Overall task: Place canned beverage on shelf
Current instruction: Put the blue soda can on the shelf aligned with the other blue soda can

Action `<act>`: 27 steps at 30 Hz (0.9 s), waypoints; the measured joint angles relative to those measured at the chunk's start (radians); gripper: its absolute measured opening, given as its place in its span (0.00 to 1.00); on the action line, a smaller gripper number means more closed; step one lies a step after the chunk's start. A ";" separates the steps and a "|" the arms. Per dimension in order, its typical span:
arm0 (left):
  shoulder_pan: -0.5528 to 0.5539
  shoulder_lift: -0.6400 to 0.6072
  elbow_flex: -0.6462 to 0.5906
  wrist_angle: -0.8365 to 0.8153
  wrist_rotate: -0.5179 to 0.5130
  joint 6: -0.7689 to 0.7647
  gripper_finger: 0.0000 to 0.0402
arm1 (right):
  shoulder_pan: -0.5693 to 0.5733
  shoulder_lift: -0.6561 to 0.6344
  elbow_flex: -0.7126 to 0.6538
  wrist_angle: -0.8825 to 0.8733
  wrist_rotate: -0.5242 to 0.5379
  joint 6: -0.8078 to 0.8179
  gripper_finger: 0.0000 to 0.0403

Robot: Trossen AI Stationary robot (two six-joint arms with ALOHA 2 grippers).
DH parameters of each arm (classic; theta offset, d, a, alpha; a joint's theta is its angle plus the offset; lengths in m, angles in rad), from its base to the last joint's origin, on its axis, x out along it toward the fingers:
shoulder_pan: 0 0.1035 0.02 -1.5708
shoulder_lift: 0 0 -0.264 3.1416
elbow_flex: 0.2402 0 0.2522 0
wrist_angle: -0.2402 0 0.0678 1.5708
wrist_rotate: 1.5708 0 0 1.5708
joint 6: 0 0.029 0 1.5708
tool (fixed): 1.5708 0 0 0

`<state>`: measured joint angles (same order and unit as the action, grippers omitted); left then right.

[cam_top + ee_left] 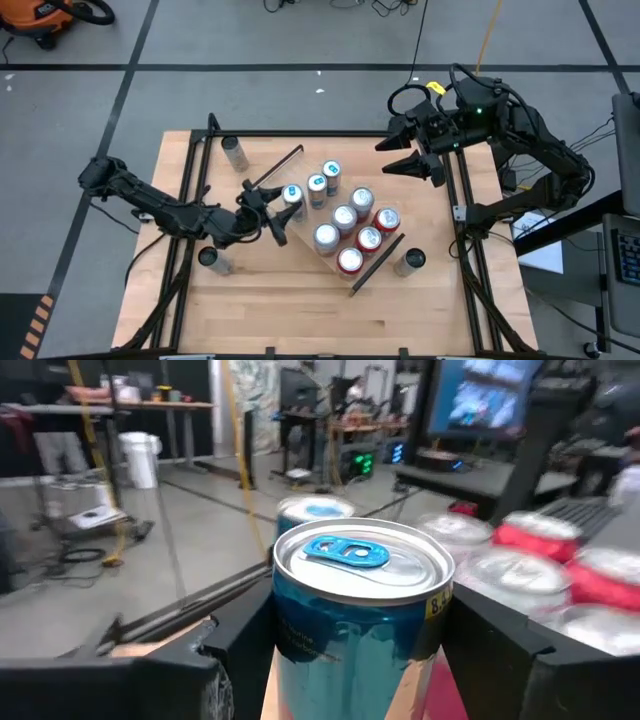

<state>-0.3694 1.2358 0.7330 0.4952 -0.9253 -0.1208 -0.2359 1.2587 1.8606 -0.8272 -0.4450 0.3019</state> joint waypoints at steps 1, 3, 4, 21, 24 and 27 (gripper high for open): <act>0.005 0.000 0.000 0.011 0.016 -0.002 0.59 | 0.000 0.000 0.000 0.000 0.000 0.000 0.75; 0.013 -0.001 0.000 0.015 0.043 -0.002 0.59 | 0.000 0.000 0.000 0.000 0.000 0.000 0.75; 0.018 -0.001 0.000 0.010 0.059 -0.002 0.59 | 0.000 0.000 0.000 0.000 0.000 0.000 0.75; 0.048 0.006 0.000 -0.039 0.119 -0.001 0.59 | 0.000 0.000 0.000 0.000 0.003 0.000 0.75; 0.050 0.006 0.000 -0.057 0.119 0.000 0.59 | 0.000 0.000 0.000 0.000 0.004 0.000 0.75; 0.050 0.006 0.000 -0.081 0.119 -0.002 0.59 | 0.000 0.000 0.000 0.000 0.023 -0.001 0.75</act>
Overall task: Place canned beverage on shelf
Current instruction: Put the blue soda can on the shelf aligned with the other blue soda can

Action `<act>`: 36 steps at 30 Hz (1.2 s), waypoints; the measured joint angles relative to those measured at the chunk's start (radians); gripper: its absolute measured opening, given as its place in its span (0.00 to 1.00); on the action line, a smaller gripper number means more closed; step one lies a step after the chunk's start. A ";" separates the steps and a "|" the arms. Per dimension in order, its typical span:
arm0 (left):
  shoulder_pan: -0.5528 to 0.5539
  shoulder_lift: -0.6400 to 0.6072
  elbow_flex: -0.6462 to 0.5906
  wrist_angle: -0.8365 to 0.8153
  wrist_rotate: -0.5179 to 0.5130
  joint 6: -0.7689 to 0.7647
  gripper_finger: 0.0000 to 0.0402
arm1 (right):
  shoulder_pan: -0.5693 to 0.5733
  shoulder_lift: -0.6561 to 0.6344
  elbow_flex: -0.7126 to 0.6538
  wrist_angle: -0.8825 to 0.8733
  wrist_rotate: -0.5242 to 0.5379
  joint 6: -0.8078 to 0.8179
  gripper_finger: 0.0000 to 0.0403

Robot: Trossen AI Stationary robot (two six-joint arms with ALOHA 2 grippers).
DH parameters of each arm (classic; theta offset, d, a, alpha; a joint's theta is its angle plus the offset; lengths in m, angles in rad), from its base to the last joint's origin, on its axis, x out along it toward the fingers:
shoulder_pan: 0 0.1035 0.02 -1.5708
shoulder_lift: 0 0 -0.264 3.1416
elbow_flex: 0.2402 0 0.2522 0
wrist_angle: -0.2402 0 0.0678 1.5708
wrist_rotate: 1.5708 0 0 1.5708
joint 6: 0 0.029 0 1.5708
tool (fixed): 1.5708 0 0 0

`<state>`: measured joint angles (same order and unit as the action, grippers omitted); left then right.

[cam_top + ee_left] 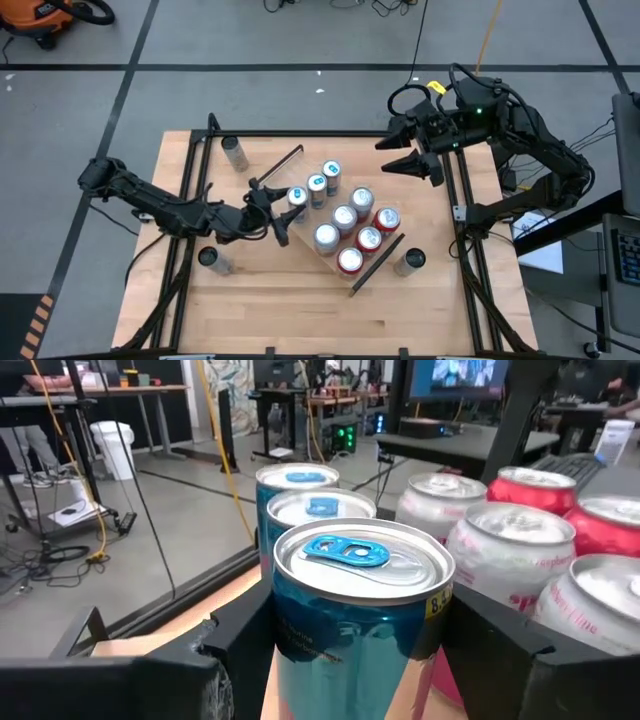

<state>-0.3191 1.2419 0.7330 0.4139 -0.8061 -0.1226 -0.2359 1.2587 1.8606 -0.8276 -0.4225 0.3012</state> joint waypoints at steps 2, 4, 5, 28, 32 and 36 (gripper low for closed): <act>0.000 0.000 0.000 -0.007 0.000 -0.001 0.59 | 0.000 0.000 0.000 0.000 0.008 -0.002 0.75; 0.006 0.000 0.000 -0.004 0.001 -0.002 0.59 | 0.000 0.000 0.000 0.000 0.008 -0.004 0.75; 0.008 0.000 0.000 -0.004 0.001 -0.002 0.59 | 0.000 0.000 0.000 0.000 0.008 -0.004 0.75; 0.032 0.041 0.002 0.003 0.040 -0.079 0.59 | 0.000 0.021 0.000 0.001 0.008 -0.006 0.75; 0.032 0.052 0.003 0.006 0.034 -0.079 0.64 | 0.000 0.021 0.000 0.002 0.008 -0.006 0.75; 0.032 0.055 0.002 -0.012 0.032 -0.081 0.70 | 0.000 0.021 0.000 0.004 0.008 -0.006 0.75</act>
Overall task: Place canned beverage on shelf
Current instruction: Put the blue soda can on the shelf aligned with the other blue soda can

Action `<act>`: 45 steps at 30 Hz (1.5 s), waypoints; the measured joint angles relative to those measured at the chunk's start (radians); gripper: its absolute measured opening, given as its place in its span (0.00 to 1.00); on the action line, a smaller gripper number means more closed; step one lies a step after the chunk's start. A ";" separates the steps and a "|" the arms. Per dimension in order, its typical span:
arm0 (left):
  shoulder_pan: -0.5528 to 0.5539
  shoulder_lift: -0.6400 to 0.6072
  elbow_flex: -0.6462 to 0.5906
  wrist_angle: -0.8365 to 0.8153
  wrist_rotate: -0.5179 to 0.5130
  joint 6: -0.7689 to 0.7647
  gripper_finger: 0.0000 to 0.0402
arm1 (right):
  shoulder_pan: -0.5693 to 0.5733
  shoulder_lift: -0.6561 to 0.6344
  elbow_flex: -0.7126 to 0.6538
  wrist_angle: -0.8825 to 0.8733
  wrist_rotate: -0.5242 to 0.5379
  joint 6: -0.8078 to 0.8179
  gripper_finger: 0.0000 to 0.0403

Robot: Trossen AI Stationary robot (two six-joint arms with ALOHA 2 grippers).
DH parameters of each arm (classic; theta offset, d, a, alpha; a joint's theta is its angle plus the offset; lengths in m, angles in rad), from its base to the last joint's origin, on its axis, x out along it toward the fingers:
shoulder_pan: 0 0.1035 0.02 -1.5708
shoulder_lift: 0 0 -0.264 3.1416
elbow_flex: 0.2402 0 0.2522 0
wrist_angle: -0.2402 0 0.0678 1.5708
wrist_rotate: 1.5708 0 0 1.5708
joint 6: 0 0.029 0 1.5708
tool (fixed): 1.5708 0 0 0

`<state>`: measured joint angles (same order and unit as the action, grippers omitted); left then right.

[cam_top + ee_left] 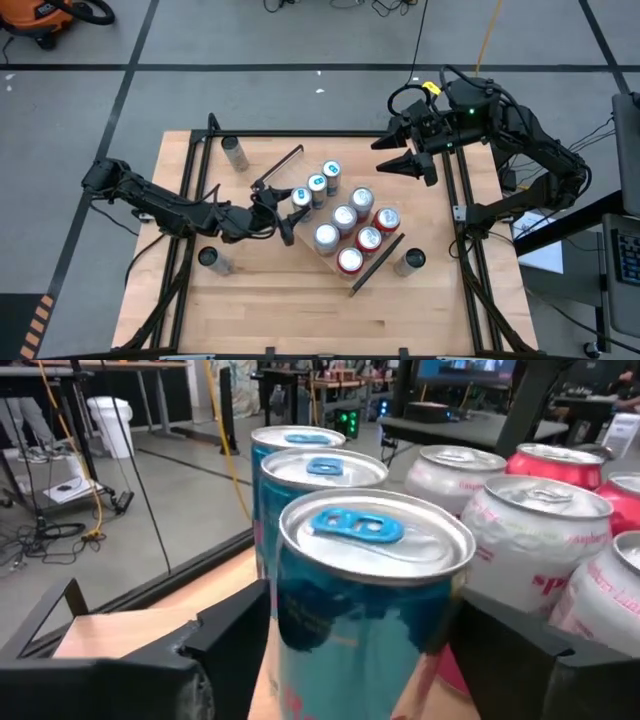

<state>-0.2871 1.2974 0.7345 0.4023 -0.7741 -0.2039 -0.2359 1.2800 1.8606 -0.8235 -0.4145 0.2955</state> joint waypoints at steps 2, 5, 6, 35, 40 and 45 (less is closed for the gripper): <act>0.000 -0.001 0.000 0.004 0.000 0.000 0.72 | 0.000 0.000 0.000 0.004 0.000 0.000 0.75; 0.000 -0.001 0.000 0.005 0.000 0.000 0.73 | 0.000 0.000 0.000 0.004 0.000 0.000 0.75; 0.000 -0.001 0.000 0.006 0.000 0.000 0.73 | 0.000 0.000 0.000 0.004 0.000 0.000 0.75; -0.204 -0.158 0.002 -0.344 -0.113 -0.304 0.72 | 0.003 0.000 0.000 -0.015 -0.004 0.033 0.75; -0.180 -0.109 0.002 -0.344 -0.110 -0.308 0.63 | 0.003 0.000 0.000 -0.021 -0.001 0.031 0.75; -0.149 -0.055 0.002 -0.333 -0.110 -0.314 0.49 | 0.003 0.000 0.000 -0.020 0.001 0.031 0.75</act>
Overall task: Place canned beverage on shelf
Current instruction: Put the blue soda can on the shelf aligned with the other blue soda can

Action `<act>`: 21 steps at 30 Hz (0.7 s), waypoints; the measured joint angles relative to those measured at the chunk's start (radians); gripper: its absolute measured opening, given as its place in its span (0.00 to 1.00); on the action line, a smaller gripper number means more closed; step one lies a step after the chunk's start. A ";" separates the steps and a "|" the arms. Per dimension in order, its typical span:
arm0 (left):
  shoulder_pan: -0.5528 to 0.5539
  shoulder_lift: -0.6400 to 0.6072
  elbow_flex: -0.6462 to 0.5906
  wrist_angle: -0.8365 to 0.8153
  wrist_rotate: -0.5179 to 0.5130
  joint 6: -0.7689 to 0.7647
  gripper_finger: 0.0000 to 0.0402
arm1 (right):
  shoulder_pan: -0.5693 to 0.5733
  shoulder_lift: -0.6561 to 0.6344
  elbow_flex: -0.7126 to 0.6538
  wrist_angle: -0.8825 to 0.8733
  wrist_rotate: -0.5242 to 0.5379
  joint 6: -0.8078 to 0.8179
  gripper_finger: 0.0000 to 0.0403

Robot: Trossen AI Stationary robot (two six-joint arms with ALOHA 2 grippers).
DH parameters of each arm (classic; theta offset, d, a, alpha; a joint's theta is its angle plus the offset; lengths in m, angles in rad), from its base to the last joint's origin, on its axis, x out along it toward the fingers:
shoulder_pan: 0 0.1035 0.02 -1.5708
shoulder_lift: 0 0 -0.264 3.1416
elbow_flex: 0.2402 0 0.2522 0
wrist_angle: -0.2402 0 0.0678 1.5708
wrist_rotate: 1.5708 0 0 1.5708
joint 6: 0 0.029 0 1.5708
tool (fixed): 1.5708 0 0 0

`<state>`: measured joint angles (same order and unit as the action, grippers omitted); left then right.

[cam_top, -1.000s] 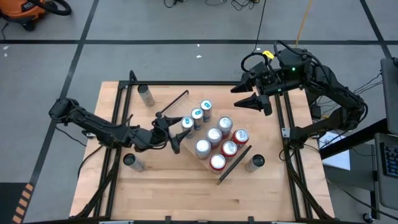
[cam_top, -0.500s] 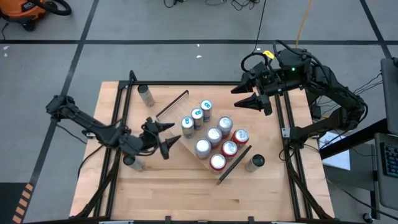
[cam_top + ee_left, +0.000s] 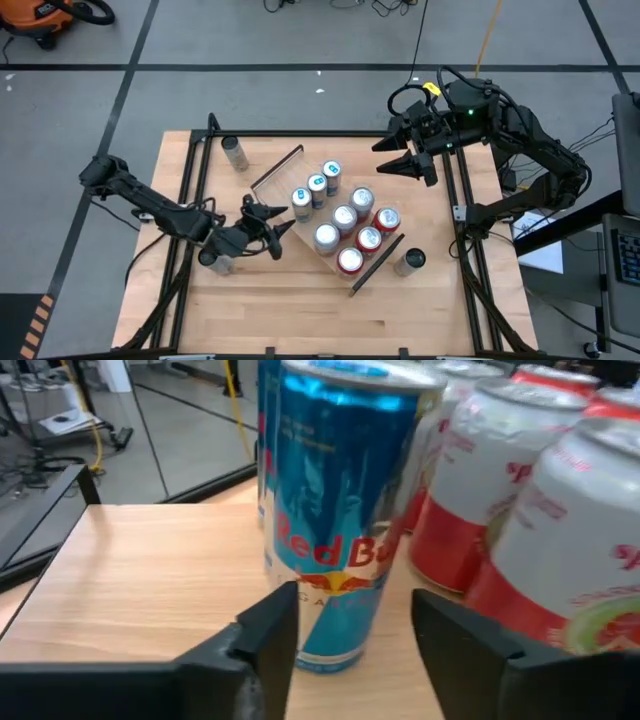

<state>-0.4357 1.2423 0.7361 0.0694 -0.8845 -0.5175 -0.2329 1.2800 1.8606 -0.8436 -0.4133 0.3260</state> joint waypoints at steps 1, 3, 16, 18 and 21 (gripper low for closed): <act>0.006 0.006 0.000 0.001 0.000 0.000 0.45 | 0.000 0.000 0.000 0.000 0.003 0.000 0.75; 0.016 0.018 0.000 0.001 0.000 -0.001 0.40 | 0.000 0.000 0.000 0.000 0.022 0.001 0.75; 0.057 0.027 0.000 0.000 0.054 0.000 0.18 | -0.001 0.013 0.000 0.001 0.024 -0.013 0.75; 0.057 0.027 0.000 0.000 0.058 0.002 0.18 | -0.001 0.020 0.000 0.001 0.024 -0.014 0.75; 0.057 0.027 0.000 -0.003 0.065 0.006 0.18 | -0.001 0.031 0.000 0.000 0.024 -0.016 0.75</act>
<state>-0.3790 1.2690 0.7361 0.0666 -0.8196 -0.5114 -0.2337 1.3113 1.8610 -0.8435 -0.3889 0.3099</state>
